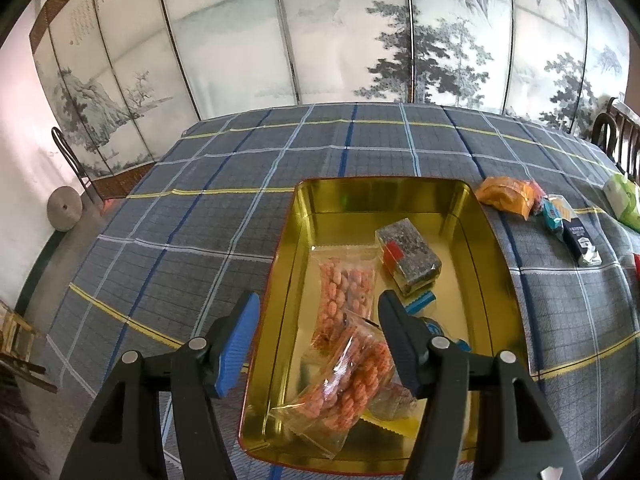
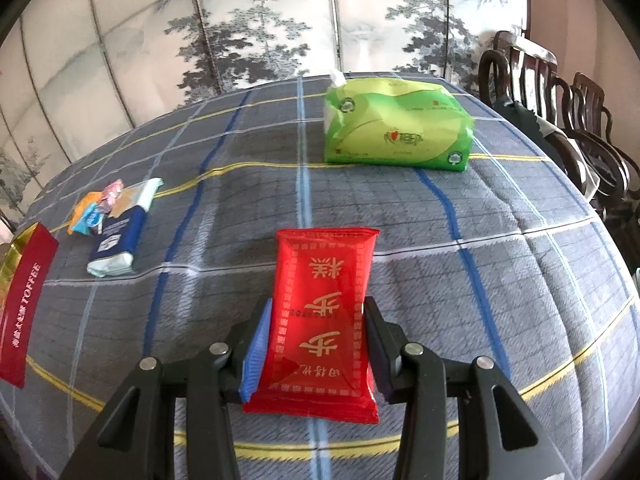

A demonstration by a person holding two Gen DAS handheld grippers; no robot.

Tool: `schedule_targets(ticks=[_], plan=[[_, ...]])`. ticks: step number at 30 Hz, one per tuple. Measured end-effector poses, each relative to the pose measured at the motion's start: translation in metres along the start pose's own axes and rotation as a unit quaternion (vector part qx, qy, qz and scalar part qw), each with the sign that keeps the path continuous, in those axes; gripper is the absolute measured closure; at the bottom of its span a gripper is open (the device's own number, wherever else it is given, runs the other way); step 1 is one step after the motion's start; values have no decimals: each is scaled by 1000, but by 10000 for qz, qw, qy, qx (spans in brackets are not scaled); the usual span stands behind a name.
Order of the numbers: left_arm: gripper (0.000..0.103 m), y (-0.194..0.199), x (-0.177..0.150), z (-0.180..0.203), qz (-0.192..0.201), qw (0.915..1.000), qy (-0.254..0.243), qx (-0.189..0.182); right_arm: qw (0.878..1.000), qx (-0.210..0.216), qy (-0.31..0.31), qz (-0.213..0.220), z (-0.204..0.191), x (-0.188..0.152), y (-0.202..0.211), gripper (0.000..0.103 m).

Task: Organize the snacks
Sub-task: 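Carry the red packet into the gold tray and open the right gripper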

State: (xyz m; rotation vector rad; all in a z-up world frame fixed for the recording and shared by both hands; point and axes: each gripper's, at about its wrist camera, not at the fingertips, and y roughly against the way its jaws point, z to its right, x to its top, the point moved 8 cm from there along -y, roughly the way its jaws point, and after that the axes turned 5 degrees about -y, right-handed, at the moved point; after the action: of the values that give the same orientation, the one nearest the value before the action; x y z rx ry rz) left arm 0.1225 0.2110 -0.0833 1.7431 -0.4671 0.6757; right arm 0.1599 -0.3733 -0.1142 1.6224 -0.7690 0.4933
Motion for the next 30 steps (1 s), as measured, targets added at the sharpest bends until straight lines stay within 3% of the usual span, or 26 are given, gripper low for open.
schedule_targets(ticks=[6, 12, 18, 24, 30], plan=[[36, 10, 0, -7, 89, 9999, 95, 32, 9992, 358, 182, -7, -38, -9, 15, 59], [33, 14, -4, -17, 77, 9997, 225, -7, 9920, 1025, 734, 55, -119, -10, 37, 59], [32, 15, -11, -33, 18, 9990, 457, -17, 9727, 1858, 1387, 61, -227, -13, 59, 59], [27, 15, -18, -50, -44, 9977, 670, 18, 9482, 2600, 1804, -277, -326, -21, 52, 59], [21, 20, -24, -59, -19, 9979, 645, -32, 9300, 2867, 2192, -699, -405, -38, 28, 59]])
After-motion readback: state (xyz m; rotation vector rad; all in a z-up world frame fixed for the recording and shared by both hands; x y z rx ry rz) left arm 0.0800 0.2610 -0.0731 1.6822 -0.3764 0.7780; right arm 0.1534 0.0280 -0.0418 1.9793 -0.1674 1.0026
